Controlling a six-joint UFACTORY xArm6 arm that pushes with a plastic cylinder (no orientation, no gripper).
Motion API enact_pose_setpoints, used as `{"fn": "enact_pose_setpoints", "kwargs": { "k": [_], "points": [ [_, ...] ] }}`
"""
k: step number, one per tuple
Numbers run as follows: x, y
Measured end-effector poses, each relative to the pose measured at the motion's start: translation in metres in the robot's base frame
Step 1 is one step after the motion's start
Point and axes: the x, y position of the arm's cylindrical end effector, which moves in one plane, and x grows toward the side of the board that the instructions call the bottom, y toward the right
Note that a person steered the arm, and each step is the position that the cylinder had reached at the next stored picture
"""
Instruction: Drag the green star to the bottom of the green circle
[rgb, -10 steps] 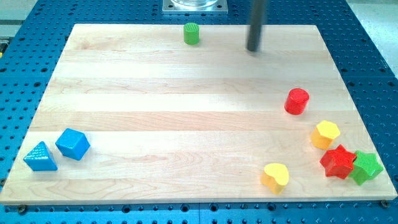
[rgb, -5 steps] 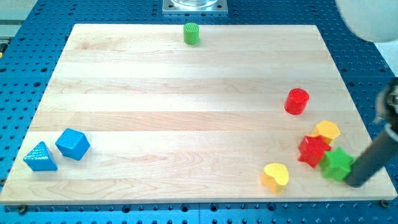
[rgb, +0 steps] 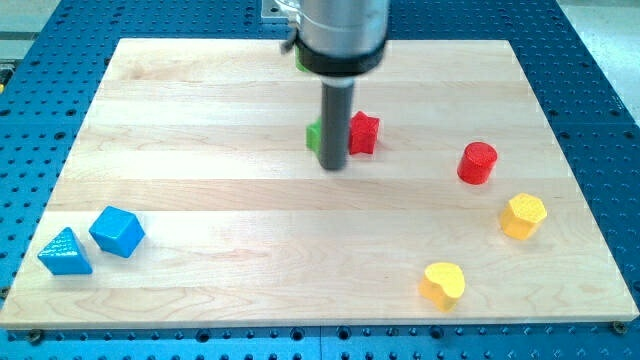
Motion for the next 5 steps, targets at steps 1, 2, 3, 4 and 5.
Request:
{"fn": "enact_pose_setpoints", "kwargs": {
  "k": [1, 2, 3, 4, 5],
  "points": [
    [-0.058, -0.022],
    [-0.074, -0.021],
    [-0.113, -0.028],
    [-0.111, -0.028],
    [-0.110, -0.032]
  ]
}}
